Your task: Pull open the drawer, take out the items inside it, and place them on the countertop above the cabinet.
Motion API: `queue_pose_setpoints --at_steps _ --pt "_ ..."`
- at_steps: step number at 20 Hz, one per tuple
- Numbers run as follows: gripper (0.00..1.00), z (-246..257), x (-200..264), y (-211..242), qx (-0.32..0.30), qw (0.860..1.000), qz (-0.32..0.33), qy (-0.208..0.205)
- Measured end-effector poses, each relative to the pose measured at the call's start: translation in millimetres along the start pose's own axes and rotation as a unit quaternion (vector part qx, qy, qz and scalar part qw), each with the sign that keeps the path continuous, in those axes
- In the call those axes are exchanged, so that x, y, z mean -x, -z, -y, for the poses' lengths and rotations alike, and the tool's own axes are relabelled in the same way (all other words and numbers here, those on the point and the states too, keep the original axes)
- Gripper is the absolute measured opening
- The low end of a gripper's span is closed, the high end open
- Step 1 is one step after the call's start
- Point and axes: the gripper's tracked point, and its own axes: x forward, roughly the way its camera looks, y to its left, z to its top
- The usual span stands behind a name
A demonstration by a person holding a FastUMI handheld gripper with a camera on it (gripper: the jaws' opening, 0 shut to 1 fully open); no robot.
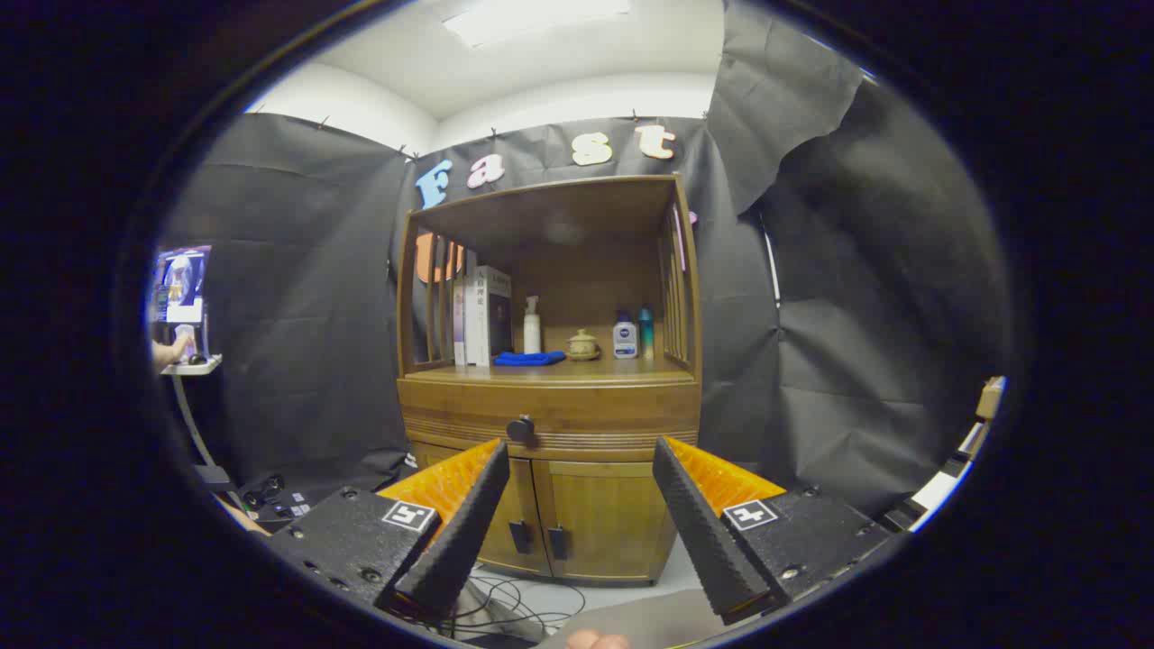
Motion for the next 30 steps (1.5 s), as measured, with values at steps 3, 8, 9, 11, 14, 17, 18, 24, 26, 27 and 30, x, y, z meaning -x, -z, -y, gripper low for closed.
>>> queue_pose_setpoints --at_steps 3,8,9,11,14,17,18,24,26,27,30 --pt "1.0 0.4 -1.0 -0.9 0.004 1.0 -0.001 0.0" --pt "1.0 2.9 -0.5 -0.4 0.001 1.0 -0.003 0.001" --pt "1.0 3.4 -0.7 0.5 0.0 1.0 -0.004 0.001" --pt "1.0 3.2 -1.3 1.6 -0.001 1.0 -0.007 0.0" --pt "1.0 3.7 -0.6 0.6 0.002 1.0 -0.008 0.0" --pt "1.0 5.0 -1.1 0.2 0.003 1.0 -0.005 0.002" --pt "1.0 4.9 -0.2 -0.4 0.003 1.0 -0.005 0.002" --pt "1.0 2.5 1.0 -1.4 0.008 1.0 -0.004 -0.002" --pt "1.0 2.1 1.6 -1.6 0.009 1.0 -0.004 -0.003" --pt "1.0 2.2 1.4 -1.3 0.01 1.0 -0.004 -0.001" --pt "1.0 2.2 0.5 2.7 0.005 1.0 -0.007 0.004"
